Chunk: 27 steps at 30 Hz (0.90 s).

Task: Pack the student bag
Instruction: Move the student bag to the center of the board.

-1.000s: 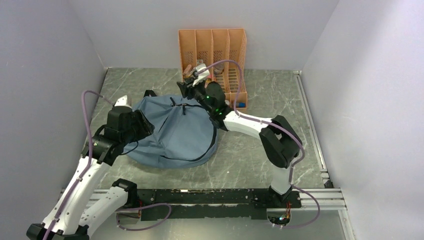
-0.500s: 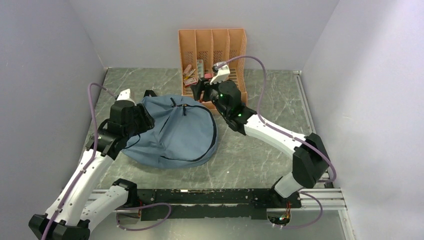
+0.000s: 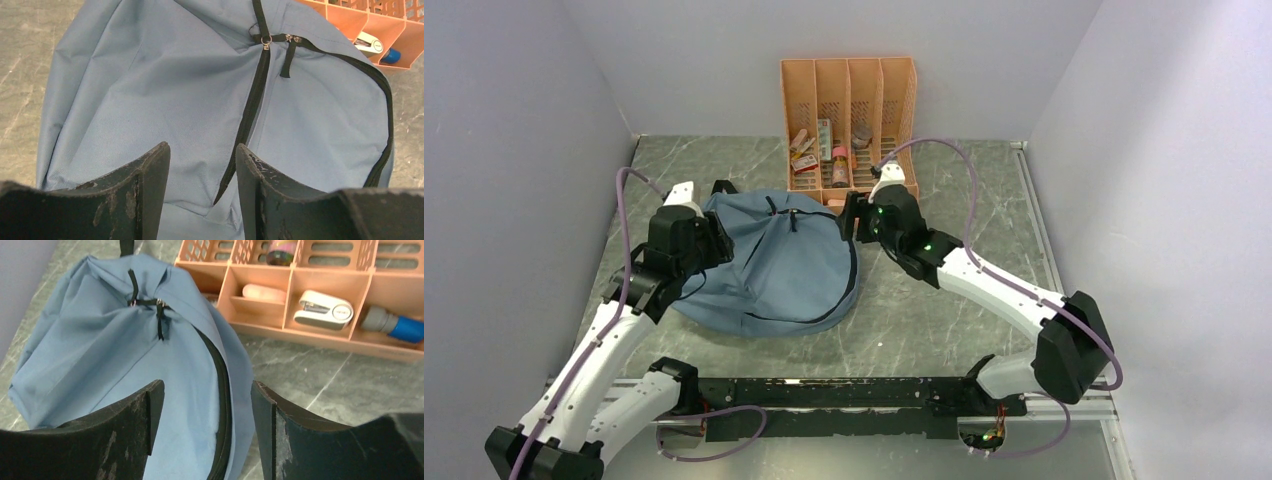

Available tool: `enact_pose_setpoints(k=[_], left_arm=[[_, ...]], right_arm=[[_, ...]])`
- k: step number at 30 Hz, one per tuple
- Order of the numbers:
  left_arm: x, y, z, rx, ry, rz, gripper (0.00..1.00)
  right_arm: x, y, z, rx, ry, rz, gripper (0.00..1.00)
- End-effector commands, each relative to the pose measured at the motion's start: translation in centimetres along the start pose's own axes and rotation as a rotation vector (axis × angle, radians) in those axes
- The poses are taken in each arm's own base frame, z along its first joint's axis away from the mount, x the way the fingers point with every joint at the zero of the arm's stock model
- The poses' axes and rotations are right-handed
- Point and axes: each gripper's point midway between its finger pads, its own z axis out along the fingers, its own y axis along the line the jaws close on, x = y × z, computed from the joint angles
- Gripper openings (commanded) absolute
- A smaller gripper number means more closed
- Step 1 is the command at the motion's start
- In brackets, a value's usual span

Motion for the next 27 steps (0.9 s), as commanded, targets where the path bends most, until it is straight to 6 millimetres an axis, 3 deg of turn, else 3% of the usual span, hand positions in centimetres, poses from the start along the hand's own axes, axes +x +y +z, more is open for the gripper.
enact_pose_setpoints(k=[1, 13, 21, 27], left_arm=[[-0.9, 0.3, 0.1, 0.001, -0.065, 0.041, 0.56], [-0.7, 0.4, -0.1, -0.011, -0.066, 0.047, 0.59], [-0.9, 0.9, 0.0, -0.047, -0.071, 0.043, 0.61], [-0.9, 1.4, -0.1, -0.073, -0.080, 0.032, 0.62]], right_arm=[[2.1, -0.2, -0.6, -0.016, 0.077, 0.055, 0.68], [4.6, 0.6, 1.3, -0.054, 0.156, 0.111, 0.70], [6.7, -2.1, 2.1, 0.055, 0.171, 0.066, 0.70], [8.5, -1.9, 2.8, 0.033, 0.235, 0.042, 0.71]])
